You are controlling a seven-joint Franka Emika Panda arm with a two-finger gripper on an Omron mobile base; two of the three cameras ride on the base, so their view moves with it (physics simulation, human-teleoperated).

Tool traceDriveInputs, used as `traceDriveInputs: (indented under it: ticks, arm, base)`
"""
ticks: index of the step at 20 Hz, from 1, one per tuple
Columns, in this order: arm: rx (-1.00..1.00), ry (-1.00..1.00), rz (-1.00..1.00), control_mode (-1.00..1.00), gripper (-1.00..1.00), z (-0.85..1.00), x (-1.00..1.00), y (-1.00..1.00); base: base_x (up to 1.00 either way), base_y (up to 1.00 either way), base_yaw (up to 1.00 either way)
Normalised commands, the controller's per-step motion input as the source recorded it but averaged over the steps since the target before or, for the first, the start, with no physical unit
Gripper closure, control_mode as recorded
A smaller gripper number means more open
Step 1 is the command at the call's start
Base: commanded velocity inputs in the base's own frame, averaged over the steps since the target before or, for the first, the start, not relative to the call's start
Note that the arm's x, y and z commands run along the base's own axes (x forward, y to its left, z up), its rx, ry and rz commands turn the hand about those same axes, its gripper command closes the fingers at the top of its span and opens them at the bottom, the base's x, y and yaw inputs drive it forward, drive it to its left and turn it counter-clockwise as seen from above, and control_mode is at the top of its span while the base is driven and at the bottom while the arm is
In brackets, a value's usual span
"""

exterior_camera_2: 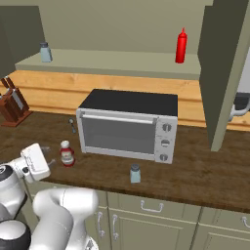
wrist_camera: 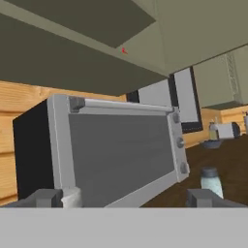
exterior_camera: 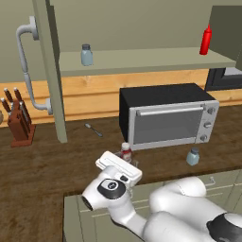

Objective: Put the shaker and condiment bottle from the counter next to their counterparts in the cabinet.

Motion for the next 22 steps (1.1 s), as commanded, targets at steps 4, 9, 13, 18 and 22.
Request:
traceDriveInputs:
  ticks: [4,9,13,18,22]
  arm:
    - [0.0,0.01,0.0,-1.0,-1.0,-0.16,0.38,0.35]
    - [0.0,0.0,0.0,-1.0,-1.0,-0.41,0.24,0.07]
    - [0.03,0.0,0.0,-1.0,-1.0,-0.23,0.25,0.03]
    - [0.07,0.0,0.0,-1.0,-1.0,-0.12,0.25,0.02]
    - [0.12,0.0,0.0,-1.0,-1.0,-0.1,0.14,0.0]
  base:
    - [0.0,0.0,0.0]
    - [0.0,0.0,0.0]
    - [0.0,0.0,0.0]
    - [0.0,0.0,0.0]
    - [0.0,0.0,0.0]
